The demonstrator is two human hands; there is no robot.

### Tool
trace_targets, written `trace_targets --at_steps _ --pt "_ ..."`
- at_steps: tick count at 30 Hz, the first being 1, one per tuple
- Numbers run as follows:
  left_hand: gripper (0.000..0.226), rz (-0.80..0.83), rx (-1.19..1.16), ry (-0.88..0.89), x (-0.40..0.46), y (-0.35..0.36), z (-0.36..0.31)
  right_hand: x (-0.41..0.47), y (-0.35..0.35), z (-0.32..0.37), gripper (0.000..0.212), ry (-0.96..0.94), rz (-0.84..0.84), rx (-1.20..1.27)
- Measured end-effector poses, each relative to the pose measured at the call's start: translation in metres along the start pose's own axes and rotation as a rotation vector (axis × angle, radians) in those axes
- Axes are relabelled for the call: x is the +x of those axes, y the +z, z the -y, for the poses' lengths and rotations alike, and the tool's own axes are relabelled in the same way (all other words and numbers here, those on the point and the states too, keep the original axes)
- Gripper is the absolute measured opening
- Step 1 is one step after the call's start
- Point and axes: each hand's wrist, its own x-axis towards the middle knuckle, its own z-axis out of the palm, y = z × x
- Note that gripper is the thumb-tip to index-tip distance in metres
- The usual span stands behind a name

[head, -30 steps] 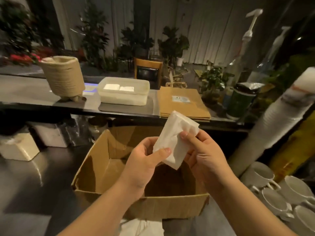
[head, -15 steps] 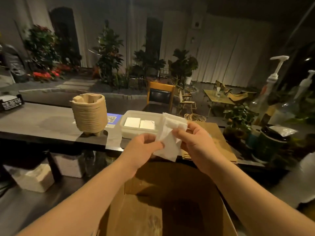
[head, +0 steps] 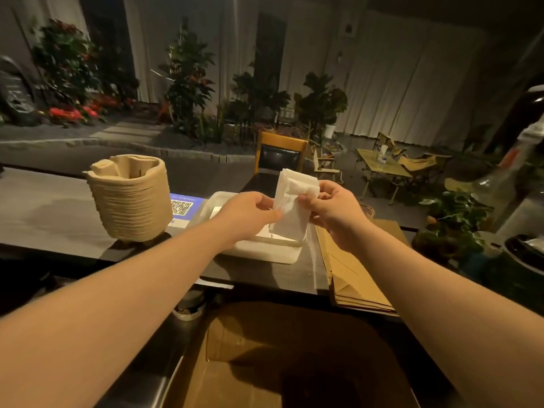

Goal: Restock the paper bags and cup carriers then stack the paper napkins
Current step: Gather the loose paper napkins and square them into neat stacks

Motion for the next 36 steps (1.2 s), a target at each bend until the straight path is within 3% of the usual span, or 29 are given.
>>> trace_targets --at_steps 5,11,20,23,29,34,36 --pt "0.032 -0.012 -0.004 -0.052 0.028 0.010 0.009 0.026 0.003 -0.013 0.030 -0.010 -0.012 -0.071" --pt "0.017 0.019 0.084 -0.090 0.048 0.016 0.014 0.046 0.009 -0.029 0.035 -0.008 -0.065 -0.247" --pt "0.008 0.089 0.144 -0.151 0.055 0.025 0.015 0.057 0.010 -0.043 0.011 0.140 -0.047 -0.510" --pt "0.016 0.091 0.199 -0.158 0.055 0.027 0.015 0.058 0.010 -0.047 0.014 0.145 -0.054 -0.652" --pt "0.019 0.072 0.353 -0.177 0.057 0.027 0.015 0.055 0.021 -0.053 0.047 0.087 -0.162 -0.867" --pt "0.011 0.051 0.415 -0.136 0.058 0.026 0.013 0.050 0.017 -0.052 0.017 -0.187 -0.098 -1.068" --pt "0.022 0.127 0.494 -0.145 0.060 0.025 0.012 0.051 0.020 -0.048 0.017 -0.263 -0.007 -1.194"
